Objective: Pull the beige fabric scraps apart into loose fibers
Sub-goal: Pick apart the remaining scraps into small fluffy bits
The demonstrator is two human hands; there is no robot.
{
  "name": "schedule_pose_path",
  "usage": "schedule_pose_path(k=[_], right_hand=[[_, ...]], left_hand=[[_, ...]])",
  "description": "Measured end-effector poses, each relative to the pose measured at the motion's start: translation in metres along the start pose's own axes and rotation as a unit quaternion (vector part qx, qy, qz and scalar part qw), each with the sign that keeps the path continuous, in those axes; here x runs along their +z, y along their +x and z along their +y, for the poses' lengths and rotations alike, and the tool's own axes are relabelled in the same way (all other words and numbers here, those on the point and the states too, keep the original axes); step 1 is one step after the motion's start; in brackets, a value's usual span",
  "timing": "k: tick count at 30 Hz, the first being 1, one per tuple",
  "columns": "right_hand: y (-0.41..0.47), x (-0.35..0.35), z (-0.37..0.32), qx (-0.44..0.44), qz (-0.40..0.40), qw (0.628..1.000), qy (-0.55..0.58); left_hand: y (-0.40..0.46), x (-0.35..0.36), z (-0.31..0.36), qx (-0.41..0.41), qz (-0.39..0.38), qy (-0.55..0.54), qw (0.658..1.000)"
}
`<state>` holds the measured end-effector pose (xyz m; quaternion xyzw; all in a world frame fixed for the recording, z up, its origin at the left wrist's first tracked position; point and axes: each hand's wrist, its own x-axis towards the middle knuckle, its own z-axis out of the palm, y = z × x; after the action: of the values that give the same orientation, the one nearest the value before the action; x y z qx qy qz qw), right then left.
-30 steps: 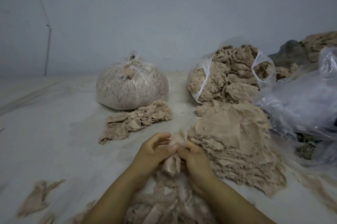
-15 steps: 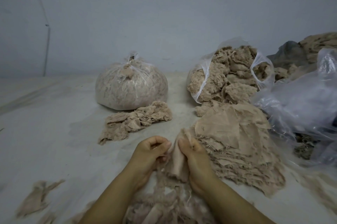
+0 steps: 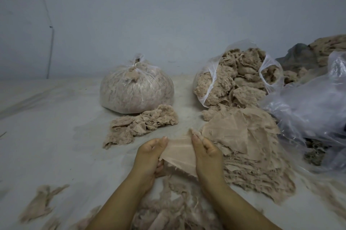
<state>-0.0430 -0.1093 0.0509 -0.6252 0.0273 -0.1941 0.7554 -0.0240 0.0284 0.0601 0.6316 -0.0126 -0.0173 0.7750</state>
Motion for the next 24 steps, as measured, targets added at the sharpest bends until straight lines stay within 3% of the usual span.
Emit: schedule_pose_path(k=[7, 9, 11, 15, 17, 20, 22, 24], right_hand=[[0.062, -0.036, -0.056, -0.116, 0.120, 0.962, -0.215], [0.066, -0.043, -0.064, -0.128, 0.091, 0.944, -0.289], [0.058, -0.036, -0.059, -0.110, 0.002, 0.928, -0.357], [0.021, 0.000, -0.036, -0.010, -0.249, 0.935, -0.253], [0.014, 0.012, -0.026, 0.085, -0.285, 0.944, -0.139], [0.007, 0.014, -0.022, 0.186, -0.246, 0.951, 0.015], [0.009, 0.013, -0.023, 0.160, -0.174, 0.972, 0.013], [0.023, 0.005, -0.034, 0.077, -0.084, 0.991, -0.067]], left_hand=[[0.002, -0.004, -0.003, 0.082, 0.039, 0.130, 0.987], [0.003, -0.008, -0.001, 0.069, 0.049, 0.118, 0.989], [0.003, -0.008, 0.001, 0.038, 0.021, 0.061, 0.997], [-0.003, -0.002, 0.008, 0.020, -0.101, -0.018, 0.994], [-0.006, -0.001, 0.012, 0.042, -0.130, -0.035, 0.990], [-0.003, -0.009, 0.017, 0.075, -0.077, -0.033, 0.994], [0.003, -0.015, 0.015, 0.077, -0.030, 0.013, 0.996], [0.006, -0.017, 0.009, 0.084, -0.012, 0.114, 0.990]])
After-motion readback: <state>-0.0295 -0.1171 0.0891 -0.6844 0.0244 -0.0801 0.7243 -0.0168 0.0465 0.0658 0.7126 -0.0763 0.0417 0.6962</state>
